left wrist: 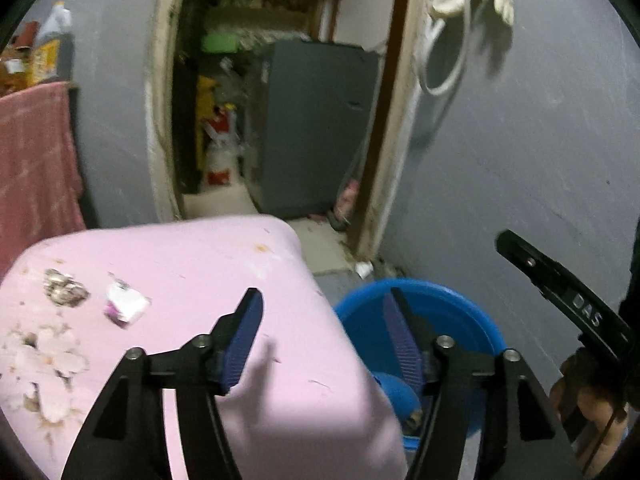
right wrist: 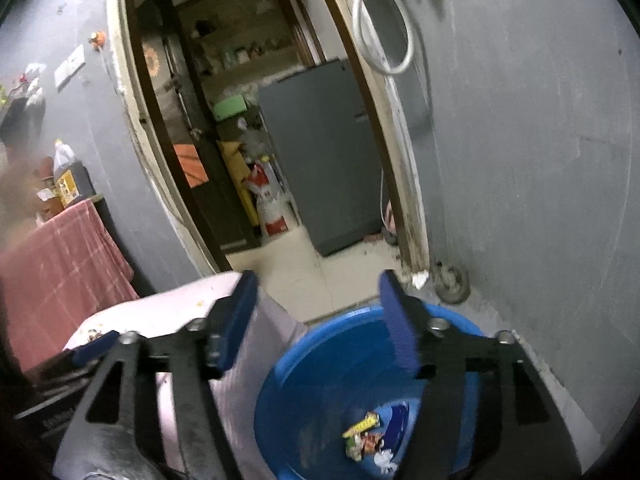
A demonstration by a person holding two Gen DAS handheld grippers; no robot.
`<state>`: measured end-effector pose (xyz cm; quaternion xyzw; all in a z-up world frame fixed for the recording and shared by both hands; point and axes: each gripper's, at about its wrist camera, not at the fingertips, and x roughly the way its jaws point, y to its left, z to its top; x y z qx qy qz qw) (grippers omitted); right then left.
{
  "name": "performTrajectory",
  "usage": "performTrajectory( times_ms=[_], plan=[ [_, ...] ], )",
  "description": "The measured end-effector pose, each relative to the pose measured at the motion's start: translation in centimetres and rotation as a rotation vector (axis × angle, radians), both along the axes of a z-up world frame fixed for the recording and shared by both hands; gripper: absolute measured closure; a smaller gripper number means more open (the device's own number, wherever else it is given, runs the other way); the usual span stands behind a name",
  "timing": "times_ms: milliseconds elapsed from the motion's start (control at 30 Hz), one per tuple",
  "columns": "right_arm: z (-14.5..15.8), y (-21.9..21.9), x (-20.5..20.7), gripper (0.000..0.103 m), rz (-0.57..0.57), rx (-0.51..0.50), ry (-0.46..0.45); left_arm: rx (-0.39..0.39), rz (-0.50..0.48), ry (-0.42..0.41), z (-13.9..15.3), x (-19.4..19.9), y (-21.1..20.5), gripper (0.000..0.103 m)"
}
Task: Collect trash
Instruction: 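Open both tools to drop the tissue and scrap into the basin, then move both open tools back over the cushion toward the printed wrapper and packet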
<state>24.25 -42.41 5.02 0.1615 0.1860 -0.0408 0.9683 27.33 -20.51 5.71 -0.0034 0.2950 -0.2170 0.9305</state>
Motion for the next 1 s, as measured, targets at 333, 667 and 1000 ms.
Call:
performTrajectory(
  times_ms=[333, 667, 1000],
  plan=[
    [1.6, 2.3, -1.4, 0.000, 0.022, -0.027, -0.153, -0.012, 0.193, -0.161, 2.5, -1.9, 4.5, 0.005],
    [3.4, 6.1, -3.1, 0.000, 0.073, -0.082, -0.307, -0.053, 0.298, -0.265, 3.8, -3.4, 9.2, 0.004],
    [4.7, 11.3, -3.8, 0.000, 0.147, -0.177, -0.396, -0.048, 0.343, -0.370, 5.0, -5.7, 13.0, 0.004]
  ],
)
